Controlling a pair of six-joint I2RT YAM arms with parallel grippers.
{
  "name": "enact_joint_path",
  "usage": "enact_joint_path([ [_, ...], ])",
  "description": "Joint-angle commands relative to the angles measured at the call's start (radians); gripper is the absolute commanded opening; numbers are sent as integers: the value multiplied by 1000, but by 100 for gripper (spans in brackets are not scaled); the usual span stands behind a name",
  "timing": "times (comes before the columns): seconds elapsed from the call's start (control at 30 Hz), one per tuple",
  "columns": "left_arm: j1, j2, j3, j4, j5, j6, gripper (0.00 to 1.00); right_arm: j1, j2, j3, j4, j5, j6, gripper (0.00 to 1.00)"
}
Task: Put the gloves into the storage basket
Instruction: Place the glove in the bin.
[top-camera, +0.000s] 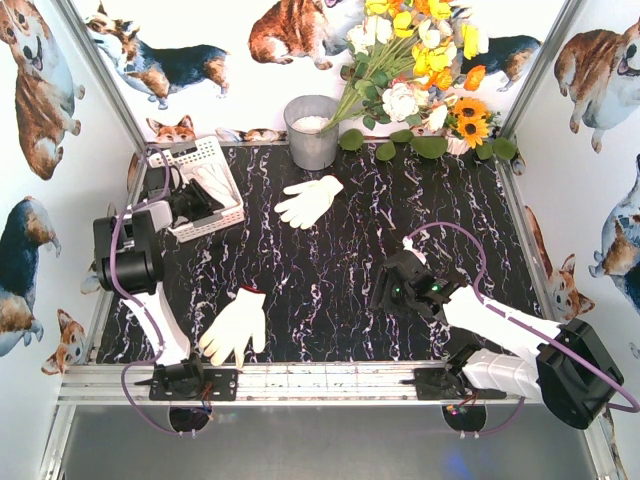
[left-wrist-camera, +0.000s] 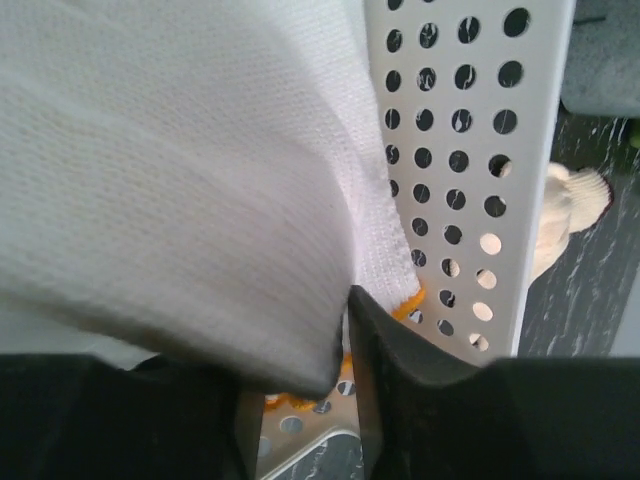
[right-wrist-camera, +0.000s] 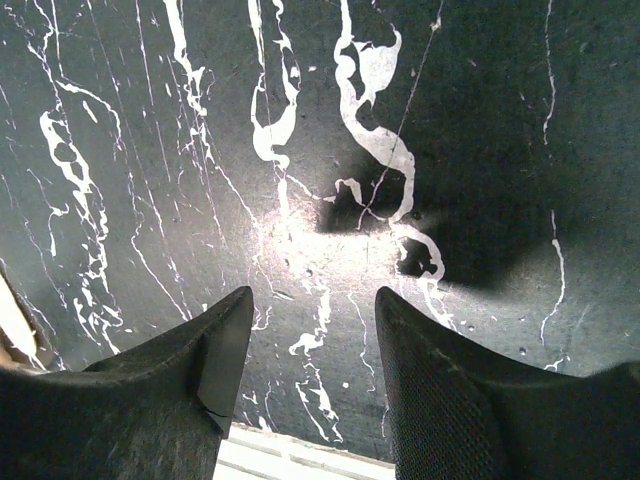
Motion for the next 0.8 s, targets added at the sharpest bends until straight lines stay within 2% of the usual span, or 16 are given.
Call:
enact_joint_path([
  [0.0,9,-5,23,-21,-24,21,40,0,-19,34,20,39,-11,54],
  [0.13,9,-71,52,-100,-66,72,65,0,-24,35,23,46,-11,54],
  [0.23,9,-130,82,-187,-117,124,75,0,-27,38,25,47,-11,54],
  [0.43,18,-171,162,-344,-256,202,80,0,-42,58,8,55,-22,54],
  [0.53,27,-166,205,-383,-268,211,80,0,-60,66,-8,70,-26,54],
  [0.67,33,-185,231,-377,-324,193,80,0,-102,64,-19,96,-32,54],
  [0.77,41,-205,215,-309,-350,137,80,0,-126,61,-27,111,-32,54],
])
